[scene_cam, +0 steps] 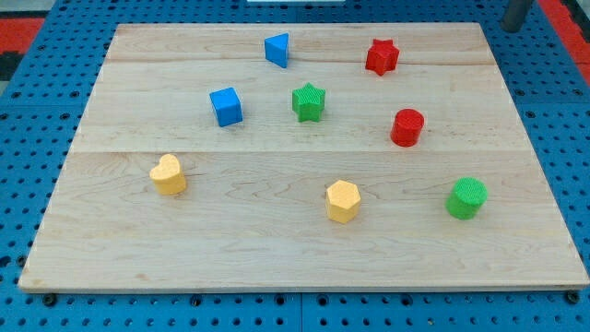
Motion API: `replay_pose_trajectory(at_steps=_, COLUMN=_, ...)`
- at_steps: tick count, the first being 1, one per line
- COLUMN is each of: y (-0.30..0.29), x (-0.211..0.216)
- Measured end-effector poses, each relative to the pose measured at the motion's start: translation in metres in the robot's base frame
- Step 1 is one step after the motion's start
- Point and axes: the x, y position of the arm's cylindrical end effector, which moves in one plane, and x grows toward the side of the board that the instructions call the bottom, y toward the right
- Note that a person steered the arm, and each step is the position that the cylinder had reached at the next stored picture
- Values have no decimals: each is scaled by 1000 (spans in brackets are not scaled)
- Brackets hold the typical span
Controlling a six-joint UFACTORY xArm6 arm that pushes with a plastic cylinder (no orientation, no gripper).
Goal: Push the green circle towards the yellow hexagon
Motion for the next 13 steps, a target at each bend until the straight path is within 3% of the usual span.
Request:
replay_pose_trajectory(at_steps=6, y=10, x=1)
replay_pose_trajectory(at_steps=8, y=-15, x=95)
replay_pose_trajectory(at_steps=9, y=-46, x=156)
replay_pose_trajectory(at_steps=10, y=-8, x=246)
replay_pose_trajectory(at_steps=11, y=-40, x=298)
replay_pose_trajectory(at_steps=12, y=-69, x=319)
replay_pose_trajectory(at_steps=13, y=-117, x=313)
